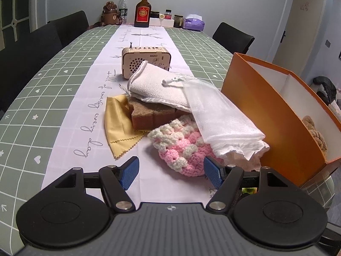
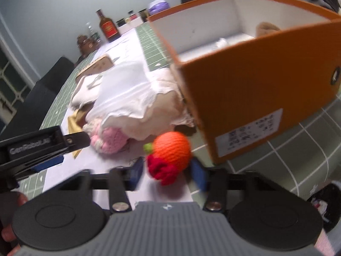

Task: Organize soft objects
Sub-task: 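Move the right tool back and grasp the orange crocheted fruit, then grasp the white mesh bag with the left tool while the right tool holds the fruit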

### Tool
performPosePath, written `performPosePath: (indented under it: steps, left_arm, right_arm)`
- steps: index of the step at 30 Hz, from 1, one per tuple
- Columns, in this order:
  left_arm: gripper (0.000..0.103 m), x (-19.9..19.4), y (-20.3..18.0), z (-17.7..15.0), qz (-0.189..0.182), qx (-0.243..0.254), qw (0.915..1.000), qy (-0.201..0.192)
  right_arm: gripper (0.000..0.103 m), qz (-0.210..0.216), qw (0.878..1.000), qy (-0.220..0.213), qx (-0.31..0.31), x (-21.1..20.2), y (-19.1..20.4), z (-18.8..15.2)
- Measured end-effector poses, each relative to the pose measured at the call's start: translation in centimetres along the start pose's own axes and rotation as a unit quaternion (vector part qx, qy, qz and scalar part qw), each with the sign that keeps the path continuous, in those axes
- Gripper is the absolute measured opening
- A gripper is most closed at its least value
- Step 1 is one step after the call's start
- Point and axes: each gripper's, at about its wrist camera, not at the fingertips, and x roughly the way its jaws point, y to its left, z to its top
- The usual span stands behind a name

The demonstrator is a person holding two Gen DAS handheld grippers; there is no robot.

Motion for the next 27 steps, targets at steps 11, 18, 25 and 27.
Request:
performPosePath:
  steps: [11,18,25,27]
  left_arm:
    - [0.083,1.0,-3.8,2.0,-0.032,0.062,0.9975,-0.007]
    - [0.088,3.2,-6.4,2.2,-0.089,0.059,0.9943,0.001]
    - [0.090,3.6,-6.4,3.1,-0.072,0.000,0.9974,0.004]
    - [0.090,2.5,-6.2,3.6,-0.067,-0.033,0.9970,-0.017]
  right_arm:
    - [0.044,0.024,0.997,0.016,-0.071,-1.3,-0.8,-0.7]
    - [0.044,0.035,0.996,0.019,-0.076,-1.5,-1.3,-0.9]
    - [0.044,0.046,0.995,0.026,-0.085,-1.5,-1.5,-0.6]
    - [0.044,0.049,0.995,0.028,-0.087,-1.4,-1.6,-0.5]
